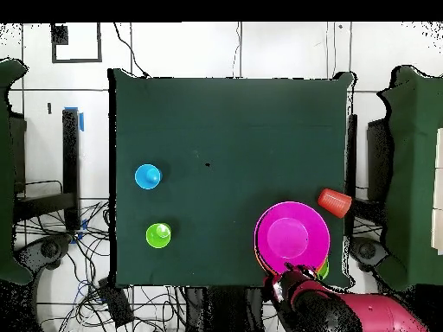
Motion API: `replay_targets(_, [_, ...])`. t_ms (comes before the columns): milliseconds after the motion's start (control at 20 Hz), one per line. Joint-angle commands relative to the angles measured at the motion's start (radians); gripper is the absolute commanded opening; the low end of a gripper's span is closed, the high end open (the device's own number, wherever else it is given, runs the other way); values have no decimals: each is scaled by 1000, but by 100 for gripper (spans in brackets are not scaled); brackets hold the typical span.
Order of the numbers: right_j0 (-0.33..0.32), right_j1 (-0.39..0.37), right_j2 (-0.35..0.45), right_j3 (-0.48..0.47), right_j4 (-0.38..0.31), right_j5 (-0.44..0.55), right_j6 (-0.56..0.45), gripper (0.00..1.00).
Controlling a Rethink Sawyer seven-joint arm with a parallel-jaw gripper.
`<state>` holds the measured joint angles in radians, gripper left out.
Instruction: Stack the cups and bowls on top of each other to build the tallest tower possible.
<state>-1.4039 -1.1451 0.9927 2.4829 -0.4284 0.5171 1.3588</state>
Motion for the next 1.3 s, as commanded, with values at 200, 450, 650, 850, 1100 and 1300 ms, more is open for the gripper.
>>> replay_targets(200, [32,42,-24,75,-27,-76,72,100])
replay_targets(450, [43,28,-25,76,-13,-73,83,100])
replay_targets(650, [285,-139,-118,1,-42,28,262,100])
replay_targets(850, [521,-121,-253,-128,-184,153,551,100])
replay_targets(1100, [674,-139,-356,-218,-397,207,766,100])
replay_targets(1300, [736,-68,-465,-256,-620,120,935,100])
